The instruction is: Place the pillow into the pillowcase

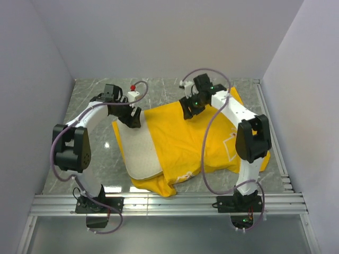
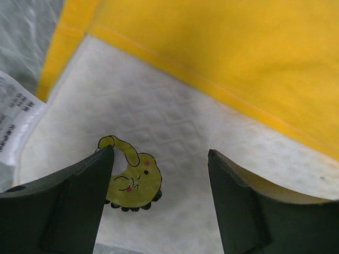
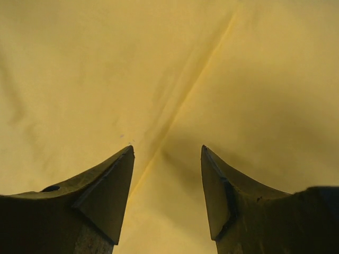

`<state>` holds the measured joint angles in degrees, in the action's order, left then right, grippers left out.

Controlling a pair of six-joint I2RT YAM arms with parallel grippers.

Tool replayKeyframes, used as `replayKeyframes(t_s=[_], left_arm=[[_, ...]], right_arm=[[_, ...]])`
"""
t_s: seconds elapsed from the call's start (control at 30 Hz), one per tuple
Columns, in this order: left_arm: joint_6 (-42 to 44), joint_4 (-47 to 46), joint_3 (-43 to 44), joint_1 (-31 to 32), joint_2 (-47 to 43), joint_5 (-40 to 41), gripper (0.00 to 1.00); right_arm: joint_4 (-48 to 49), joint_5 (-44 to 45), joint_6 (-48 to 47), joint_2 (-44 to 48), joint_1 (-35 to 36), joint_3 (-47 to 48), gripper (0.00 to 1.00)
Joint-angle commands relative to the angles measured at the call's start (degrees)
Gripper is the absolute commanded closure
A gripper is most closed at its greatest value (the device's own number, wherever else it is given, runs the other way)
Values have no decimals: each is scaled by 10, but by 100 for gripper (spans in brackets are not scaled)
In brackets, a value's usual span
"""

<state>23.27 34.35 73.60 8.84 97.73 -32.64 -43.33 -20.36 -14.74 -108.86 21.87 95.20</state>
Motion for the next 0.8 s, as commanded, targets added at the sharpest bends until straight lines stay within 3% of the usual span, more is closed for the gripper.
replayKeyframes(t_s=[0.0, 0.17, 0.27, 0.47, 0.6, 0.77], left_arm=[[17, 8, -10, 6, 18, 1, 24], [71, 37, -71, 57, -3, 19, 28], [71, 57, -70, 69, -27, -1, 27], [11, 25, -72, 68, -107, 6, 20], [-41, -29, -94, 68, -122, 58, 18], [-88, -45, -83, 69, -98, 127, 17]], right_arm=[[29, -10, 21, 9, -2, -58, 39], [-3, -44, -4, 52, 1, -197, 43], [-34, -59, -12, 103, 1, -210, 44], [-29, -14, 100, 131, 3, -35, 38], [-2, 50, 146, 41, 19, 48, 40], [0, 61, 174, -72, 26, 127, 42]])
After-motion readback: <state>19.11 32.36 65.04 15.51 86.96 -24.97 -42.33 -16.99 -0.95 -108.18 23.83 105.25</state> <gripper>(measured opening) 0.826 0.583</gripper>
